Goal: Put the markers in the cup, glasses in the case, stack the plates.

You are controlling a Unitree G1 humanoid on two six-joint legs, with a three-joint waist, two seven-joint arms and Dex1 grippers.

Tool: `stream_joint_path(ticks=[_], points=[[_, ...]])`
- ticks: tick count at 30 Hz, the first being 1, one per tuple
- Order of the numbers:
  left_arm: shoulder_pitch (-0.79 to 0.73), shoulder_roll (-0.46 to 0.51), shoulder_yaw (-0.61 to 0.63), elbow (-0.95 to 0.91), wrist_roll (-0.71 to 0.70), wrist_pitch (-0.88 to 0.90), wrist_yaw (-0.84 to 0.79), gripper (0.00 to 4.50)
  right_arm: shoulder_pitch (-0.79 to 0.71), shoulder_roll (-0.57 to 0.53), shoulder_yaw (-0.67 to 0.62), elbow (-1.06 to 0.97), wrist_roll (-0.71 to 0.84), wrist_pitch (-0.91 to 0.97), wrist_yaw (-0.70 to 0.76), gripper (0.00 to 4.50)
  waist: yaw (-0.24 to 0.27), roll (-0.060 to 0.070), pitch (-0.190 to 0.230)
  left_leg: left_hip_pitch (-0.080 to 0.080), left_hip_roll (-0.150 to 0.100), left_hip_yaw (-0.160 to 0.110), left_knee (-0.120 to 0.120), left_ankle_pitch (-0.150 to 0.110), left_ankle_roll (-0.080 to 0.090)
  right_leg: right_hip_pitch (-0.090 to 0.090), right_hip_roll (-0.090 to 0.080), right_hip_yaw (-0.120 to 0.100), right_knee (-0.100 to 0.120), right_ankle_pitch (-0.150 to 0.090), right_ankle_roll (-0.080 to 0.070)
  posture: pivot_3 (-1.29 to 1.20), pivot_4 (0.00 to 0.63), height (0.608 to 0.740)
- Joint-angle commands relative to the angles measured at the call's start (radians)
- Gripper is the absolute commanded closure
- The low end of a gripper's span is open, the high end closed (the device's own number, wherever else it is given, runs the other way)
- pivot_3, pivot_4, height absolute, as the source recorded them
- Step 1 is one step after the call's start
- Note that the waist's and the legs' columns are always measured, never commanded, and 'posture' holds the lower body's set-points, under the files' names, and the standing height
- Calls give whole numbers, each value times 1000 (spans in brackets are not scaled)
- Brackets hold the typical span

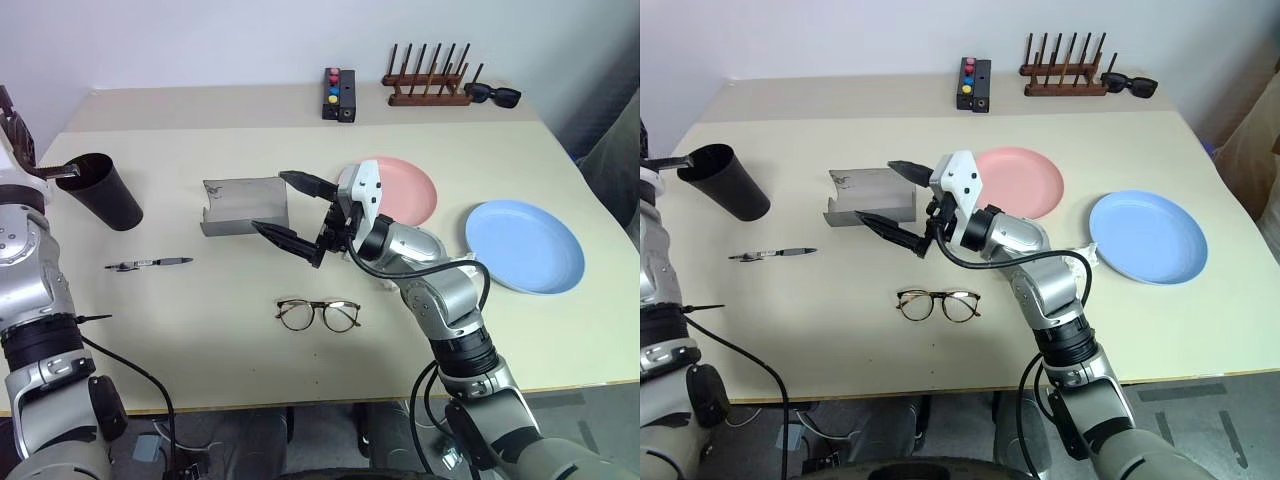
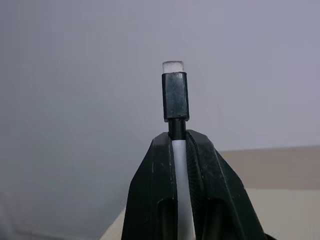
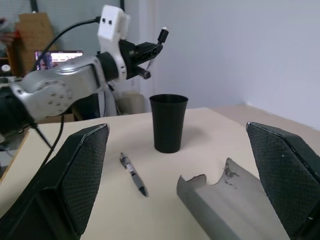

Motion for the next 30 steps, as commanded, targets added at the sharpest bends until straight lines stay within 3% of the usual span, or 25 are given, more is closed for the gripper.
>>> stream_joint_path(ticks=[1, 14, 30], points=[[-44, 6, -20, 47, -1, -73, -6, 4454, 2, 16, -1, -26, 11, -16, 0, 0, -2, 0, 0, 0, 0, 0, 0, 0, 0, 0, 0, 0, 0, 0, 0, 0, 150, 734], [-101, -13, -87, 295, 14, -226, -13, 4454, 8, 11, -16, -25, 10, -19, -7, 0, -6, 0, 0, 0, 0, 0, 0, 0, 0, -2, 0, 0, 2, 0, 0, 0, 150, 734], [-114, -8, -97, 385, -2, -248, -13, 4454, 10, 0, -20, -22, 13, -29, 3, 0, -6, 0, 0, 0, 0, 0, 0, 0, 0, -2, 0, 0, 3, 0, 0, 0, 150, 734]])
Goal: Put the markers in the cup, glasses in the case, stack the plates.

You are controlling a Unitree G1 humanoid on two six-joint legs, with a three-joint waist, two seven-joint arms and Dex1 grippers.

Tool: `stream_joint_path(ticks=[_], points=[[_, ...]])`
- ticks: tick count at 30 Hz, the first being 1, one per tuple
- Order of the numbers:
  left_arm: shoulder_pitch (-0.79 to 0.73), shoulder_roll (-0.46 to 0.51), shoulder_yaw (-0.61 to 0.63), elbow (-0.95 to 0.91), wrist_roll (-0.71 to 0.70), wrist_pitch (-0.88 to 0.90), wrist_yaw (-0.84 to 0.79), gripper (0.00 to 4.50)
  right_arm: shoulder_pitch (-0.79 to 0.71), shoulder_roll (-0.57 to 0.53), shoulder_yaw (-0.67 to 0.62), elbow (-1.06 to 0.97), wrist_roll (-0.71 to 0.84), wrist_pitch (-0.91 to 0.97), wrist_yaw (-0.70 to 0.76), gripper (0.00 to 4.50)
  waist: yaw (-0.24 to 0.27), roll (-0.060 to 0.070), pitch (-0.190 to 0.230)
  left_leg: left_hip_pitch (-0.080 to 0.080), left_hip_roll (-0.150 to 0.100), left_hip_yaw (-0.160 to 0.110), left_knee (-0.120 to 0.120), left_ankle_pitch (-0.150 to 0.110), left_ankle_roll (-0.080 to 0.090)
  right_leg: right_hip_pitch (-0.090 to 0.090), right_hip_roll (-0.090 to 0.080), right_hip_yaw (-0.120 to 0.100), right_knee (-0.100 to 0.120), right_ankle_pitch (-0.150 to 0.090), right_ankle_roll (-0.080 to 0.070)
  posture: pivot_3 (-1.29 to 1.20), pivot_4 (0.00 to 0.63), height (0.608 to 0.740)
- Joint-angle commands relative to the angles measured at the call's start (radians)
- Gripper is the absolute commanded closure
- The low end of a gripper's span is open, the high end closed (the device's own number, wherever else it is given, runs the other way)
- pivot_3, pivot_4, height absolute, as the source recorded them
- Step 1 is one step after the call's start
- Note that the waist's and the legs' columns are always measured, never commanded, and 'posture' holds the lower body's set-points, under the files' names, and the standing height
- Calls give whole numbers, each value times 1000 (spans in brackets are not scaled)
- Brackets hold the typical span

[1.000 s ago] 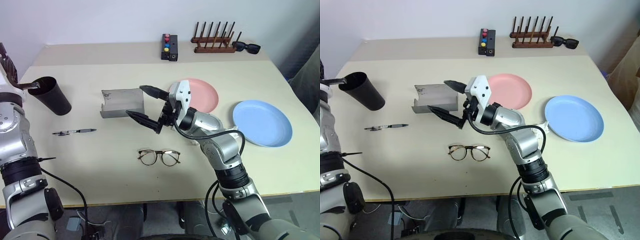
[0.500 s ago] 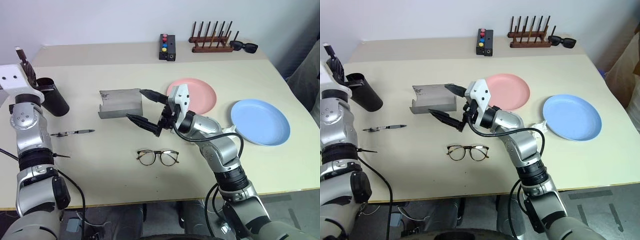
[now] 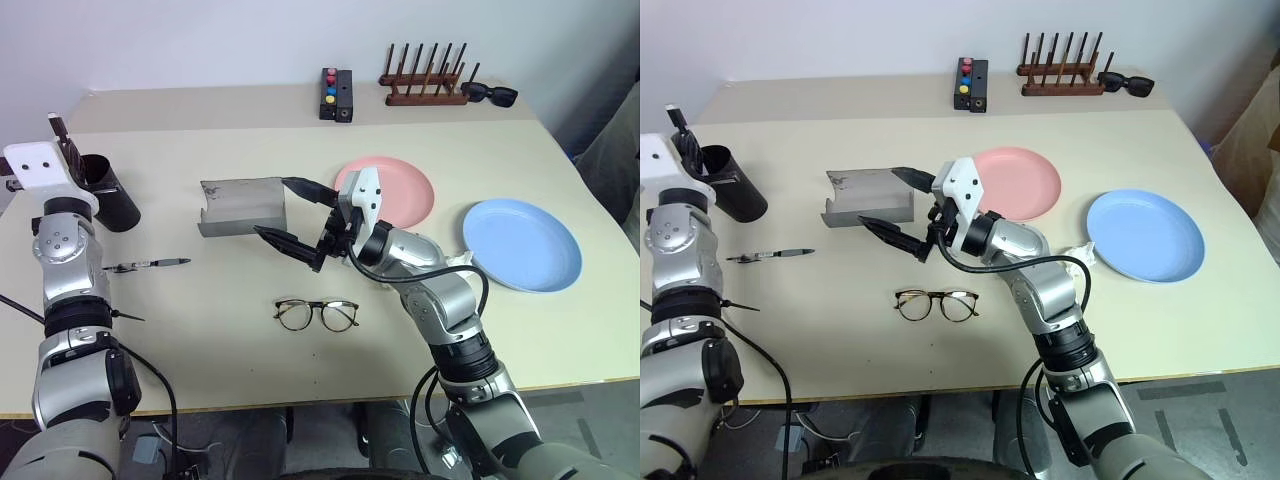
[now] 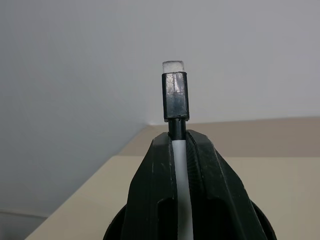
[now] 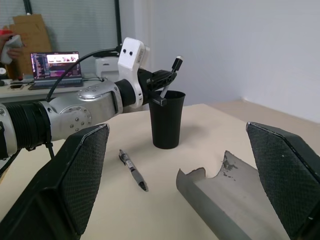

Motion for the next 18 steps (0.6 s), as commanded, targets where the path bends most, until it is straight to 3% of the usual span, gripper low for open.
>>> stream_joint_path(ticks=[1, 2, 5, 9, 18], points=[[-19, 24, 8, -4, -10, -27, 2, 4454, -11, 3, -16, -22, 11, -22, 7, 0, 0, 0, 0, 0, 0, 0, 0, 0, 0, 0, 0, 0, 0, 0, 0, 0, 150, 734], [-18, 23, 8, -2, -11, -28, 1, 4454, -10, 3, -15, -22, 11, -23, 8, 0, 0, 0, 0, 0, 0, 0, 0, 0, 0, 0, 0, 0, 1, 0, 0, 0, 150, 734], [-15, 23, 8, 4, -10, -33, 5, 3414, -9, 2, -15, -21, 10, -24, 9, 0, 0, 0, 0, 0, 0, 0, 0, 0, 0, 0, 0, 0, 1, 0, 0, 0, 150, 734], [-14, 23, 8, 11, -12, -38, 8, 1605, -8, 2, -13, -21, 9, -24, 11, 0, 0, 0, 0, 0, 0, 0, 0, 0, 0, 0, 0, 0, 1, 0, 0, 0, 150, 734], [-18, 22, 24, -35, -60, -45, -27, 1605, -10, 2, -13, -23, 8, -24, 14, 0, 0, 0, 0, 0, 0, 0, 0, 0, 0, 0, 0, 0, 1, 0, 0, 0, 150, 734]])
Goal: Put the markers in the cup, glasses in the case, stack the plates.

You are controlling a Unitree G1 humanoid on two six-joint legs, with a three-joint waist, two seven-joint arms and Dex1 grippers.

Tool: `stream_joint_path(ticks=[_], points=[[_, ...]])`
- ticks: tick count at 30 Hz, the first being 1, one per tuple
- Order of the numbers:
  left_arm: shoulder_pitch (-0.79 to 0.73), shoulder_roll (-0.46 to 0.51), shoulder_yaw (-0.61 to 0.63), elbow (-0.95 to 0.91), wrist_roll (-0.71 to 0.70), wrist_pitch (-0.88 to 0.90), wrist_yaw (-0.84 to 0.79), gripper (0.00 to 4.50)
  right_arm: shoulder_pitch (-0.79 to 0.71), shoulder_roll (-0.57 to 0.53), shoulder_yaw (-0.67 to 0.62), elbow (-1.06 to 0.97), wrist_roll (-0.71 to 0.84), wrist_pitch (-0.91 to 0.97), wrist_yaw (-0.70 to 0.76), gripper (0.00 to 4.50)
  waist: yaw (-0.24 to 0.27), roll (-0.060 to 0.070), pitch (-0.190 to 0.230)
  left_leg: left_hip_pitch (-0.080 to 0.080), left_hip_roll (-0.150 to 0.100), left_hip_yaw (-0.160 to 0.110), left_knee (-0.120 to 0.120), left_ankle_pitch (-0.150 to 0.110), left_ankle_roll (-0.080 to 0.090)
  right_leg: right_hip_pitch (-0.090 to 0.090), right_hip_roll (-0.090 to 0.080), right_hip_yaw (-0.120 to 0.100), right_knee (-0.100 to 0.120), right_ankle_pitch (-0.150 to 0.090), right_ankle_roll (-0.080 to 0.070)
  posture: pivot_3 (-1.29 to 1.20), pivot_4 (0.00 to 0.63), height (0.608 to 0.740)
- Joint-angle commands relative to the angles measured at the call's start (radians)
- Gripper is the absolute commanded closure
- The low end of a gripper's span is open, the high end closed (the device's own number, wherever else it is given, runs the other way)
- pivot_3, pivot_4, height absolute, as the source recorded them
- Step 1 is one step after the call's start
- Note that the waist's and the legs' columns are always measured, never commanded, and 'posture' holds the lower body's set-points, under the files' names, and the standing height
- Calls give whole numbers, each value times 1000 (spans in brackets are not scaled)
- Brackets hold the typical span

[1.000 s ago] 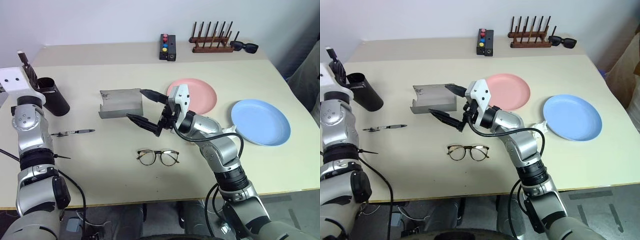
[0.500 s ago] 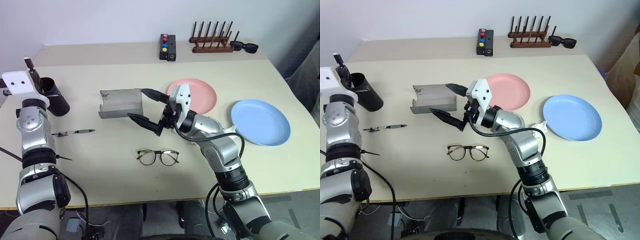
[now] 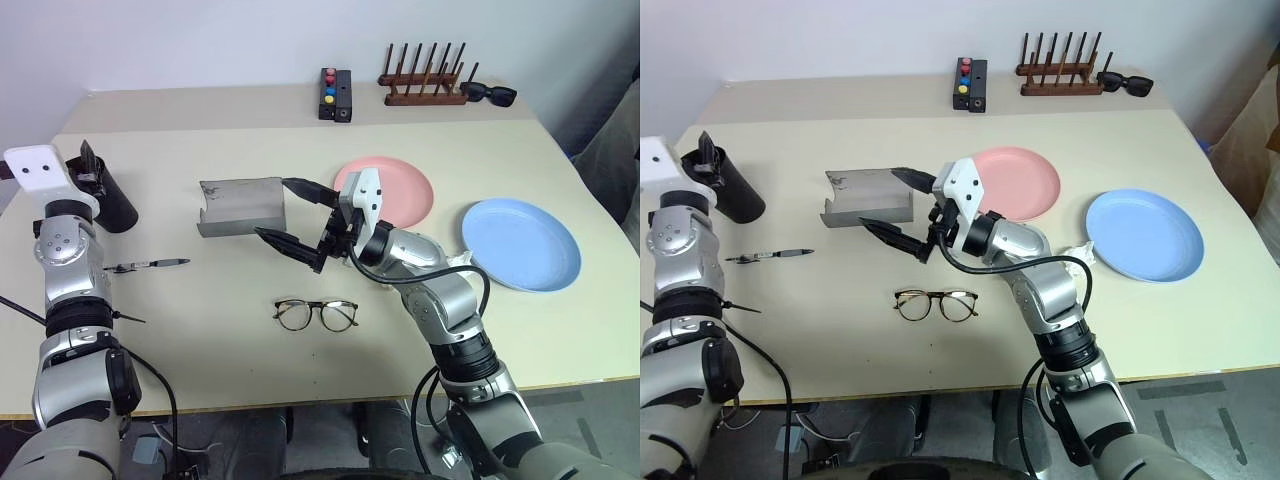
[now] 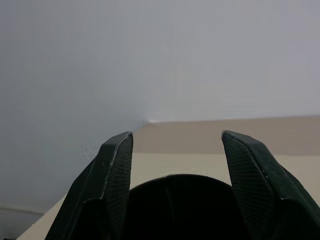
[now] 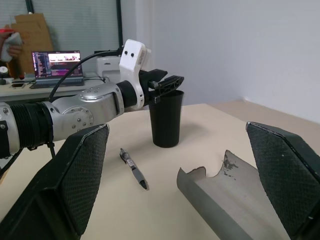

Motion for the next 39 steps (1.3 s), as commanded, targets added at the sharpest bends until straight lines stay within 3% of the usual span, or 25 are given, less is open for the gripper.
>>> stream_joint_path(ticks=[1, 5, 10, 15, 19, 25, 30, 35, 39], points=[[-16, 28, 25, -91, -53, -16, -56, 1605, -11, 2, -14, -25, 8, -21, 3, 0, 0, 0, 0, 0, 0, 0, 0, 0, 0, 0, 0, 0, 0, 0, 0, 0, 150, 734], [18, 77, 4, -244, -151, 79, -275, 1605, -18, -20, -25, -22, 5, -22, 15, 0, -1, 0, 0, 0, 0, 0, 0, 0, 0, 0, 0, 0, 0, 0, 0, 0, 150, 734], [180, 265, -78, -484, -262, 367, -678, 25, -22, -46, -34, -15, 11, -22, 29, 0, -24, 1, 1, 0, 0, 0, -1, 0, 0, -1, 0, 1, 0, 0, 0, 0, 150, 734], [260, 427, -168, -543, -227, 509, -897, 25, -21, -43, -24, -10, 14, -18, 46, 0, -26, 1, 1, 0, 1, 0, -2, 0, 0, -2, 1, 1, 2, -1, -2, 0, 150, 734], [294, 510, -307, -482, -101, 481, -1039, 25, -26, -42, -15, -5, 13, -15, 65, 0, -26, 1, 1, 0, 1, 0, -2, 0, 0, -2, 1, 1, 3, -2, -2, 0, 150, 734], [219, 505, -468, -338, 53, 375, -1155, 25, -3, -131, 30, -79, 52, 61, 191, 0, -20, 1, 1, -1, 1, 0, -2, 0, 0, -3, 1, 1, 3, -2, -2, 0, 150, 734], [124, 457, -582, -208, 196, 270, -1169, 25, 4, -139, 25, -98, 57, 78, 191, 0, -20, 1, 1, -1, 1, 0, -1, 0, 0, -3, 1, 1, 4, -2, -2, 0, 150, 734], [60, 404, -625, -106, 251, 223, -1195, 25, 11, -134, 22, -107, 56, 86, 182, 0, -19, 1, 1, 0, 1, 0, -1, 0, 0, -3, 1, 1, 6, -2, -1, 0, 150, 734], [45, 384, -632, -68, 272, 210, -1226, 1834, 12, -133, 20, -110, 55, 87, 178, 0, -16, 2, 0, 1, 1, 0, 0, 0, 0, -2, 1, 1, 7, -2, -1, 0, 150, 734]])
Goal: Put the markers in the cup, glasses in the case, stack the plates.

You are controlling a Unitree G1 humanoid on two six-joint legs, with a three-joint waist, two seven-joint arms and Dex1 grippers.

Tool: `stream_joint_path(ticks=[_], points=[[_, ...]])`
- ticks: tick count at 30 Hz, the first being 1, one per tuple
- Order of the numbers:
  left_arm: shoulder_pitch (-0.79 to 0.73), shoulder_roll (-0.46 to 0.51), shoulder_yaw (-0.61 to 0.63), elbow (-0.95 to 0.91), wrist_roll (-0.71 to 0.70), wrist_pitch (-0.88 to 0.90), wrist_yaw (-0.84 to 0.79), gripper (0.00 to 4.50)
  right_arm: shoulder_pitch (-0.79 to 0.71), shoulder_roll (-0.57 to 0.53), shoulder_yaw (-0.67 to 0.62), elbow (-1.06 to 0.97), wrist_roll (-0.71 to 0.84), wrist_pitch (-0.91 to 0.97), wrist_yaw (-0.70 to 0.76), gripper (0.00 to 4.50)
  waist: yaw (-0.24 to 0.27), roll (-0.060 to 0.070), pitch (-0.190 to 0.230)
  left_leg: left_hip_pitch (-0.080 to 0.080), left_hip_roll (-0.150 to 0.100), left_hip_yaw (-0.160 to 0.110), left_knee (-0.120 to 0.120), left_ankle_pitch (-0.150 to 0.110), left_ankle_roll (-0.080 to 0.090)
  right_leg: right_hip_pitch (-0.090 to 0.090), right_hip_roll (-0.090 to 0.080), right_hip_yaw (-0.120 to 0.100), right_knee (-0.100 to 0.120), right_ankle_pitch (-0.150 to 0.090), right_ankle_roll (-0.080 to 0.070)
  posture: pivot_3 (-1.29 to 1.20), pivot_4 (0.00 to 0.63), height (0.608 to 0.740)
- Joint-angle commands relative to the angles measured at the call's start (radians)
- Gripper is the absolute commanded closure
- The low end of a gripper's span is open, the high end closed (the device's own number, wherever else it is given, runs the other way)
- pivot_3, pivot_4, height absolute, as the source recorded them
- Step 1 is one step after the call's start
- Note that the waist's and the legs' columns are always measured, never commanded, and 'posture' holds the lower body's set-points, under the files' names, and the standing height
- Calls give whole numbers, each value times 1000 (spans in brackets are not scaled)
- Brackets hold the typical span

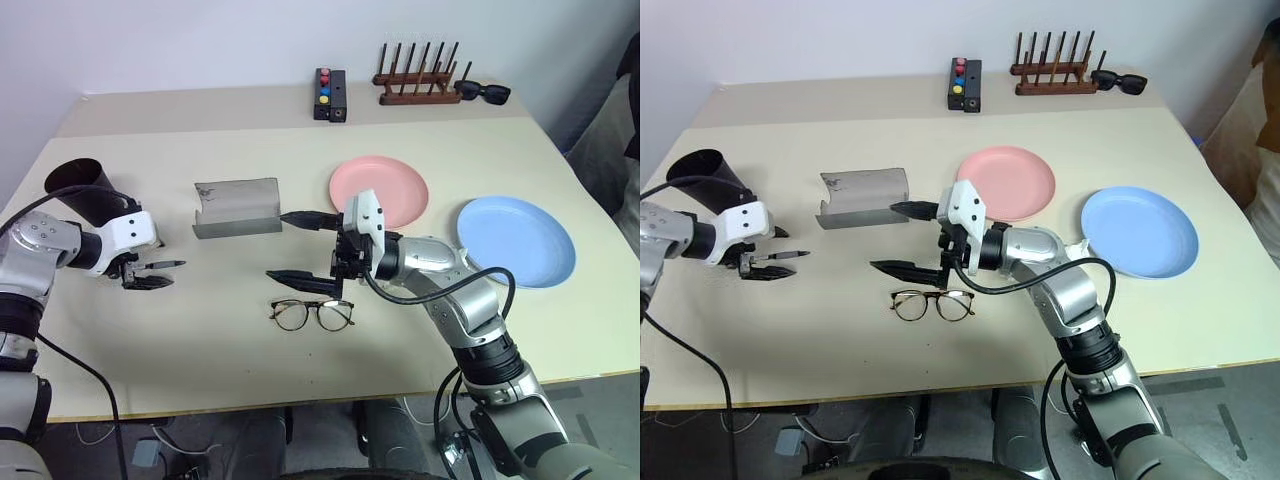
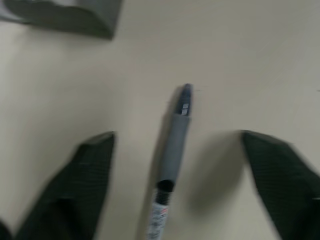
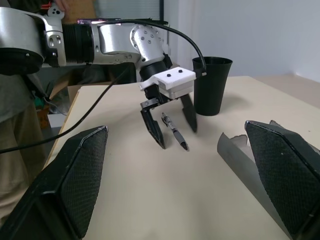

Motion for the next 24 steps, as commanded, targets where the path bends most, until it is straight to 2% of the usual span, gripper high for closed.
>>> stream_joint_path(ticks=[1, 4, 5, 6, 8, 11, 16, 21, 24], points=[[-1, -19, -30, 43, 43, -9, -11, 2359, -5, 5, -12, -48, 22, -4, -4, 0, 2, 0, 0, 0, 0, 0, 0, 0, 0, 0, 0, 0, 0, 0, 0, 0, 150, 734], [7, -15, -24, 40, 39, -13, -24, 3878, -2, 5, -11, -51, 23, -2, -8, 0, -1, 0, 0, 1, 0, 0, 1, 0, 0, 0, 0, 0, 0, 0, 0, 0, 150, 734], [10, -13, -20, 37, 37, -13, -23, 4252, -1, 6, -11, -51, 23, -2, -9, 0, -2, 1, 0, 1, 0, 0, 1, 0, 0, 0, 0, 0, 0, 0, 0, 0, 150, 734], [12, -13, -14, 34, 35, -13, -21, 4391, -1, 6, -10, -52, 23, -1, -9, 0, -3, 1, 0, 1, 0, 0, 0, 0, 0, 0, 0, 0, 0, 0, 0, 0, 150, 734], [21, -11, 5, 13, 19, -6, -16, 4391, -1, 7, -9, -51, 23, -1, -9, 0, -3, 1, 0, 1, 0, 0, 0, 0, 0, 0, 0, 0, 0, 0, 0, 0, 150, 734], [45, -24, 98, -102, -97, 90, -24, 4391, -2, 8, -9, -47, 17, -7, -11, 0, -4, 1, 0, 1, 0, 0, 0, 0, 0, 0, 0, 0, 0, 0, 0, 0, 150, 734], [139, -31, 309, -431, -366, 319, -24, 4391, -10, 17, -17, -38, 7, -31, -22, 0, -6, -1, 1, -2, 0, -1, 0, 0, 0, -1, 0, 0, 0, 0, 0, 0, 150, 734], [143, -80, 546, -571, -539, 442, 171, 4391, -34, 55, -33, -1, -20, -81, -75, 0, -10, -1, 1, -1, 0, -1, -1, 0, 0, -2, 0, 0, 0, 0, 0, 0, 150, 734], [96, -144, 647, -563, -533, 364, 357, 4391, -42, 68, -38, 14, -21, -98, -89, 0, -7, -1, 1, 0, 0, -1, -1, 0, 0, -2, 0, 0, 0, 0, 0, 0, 150, 734]])
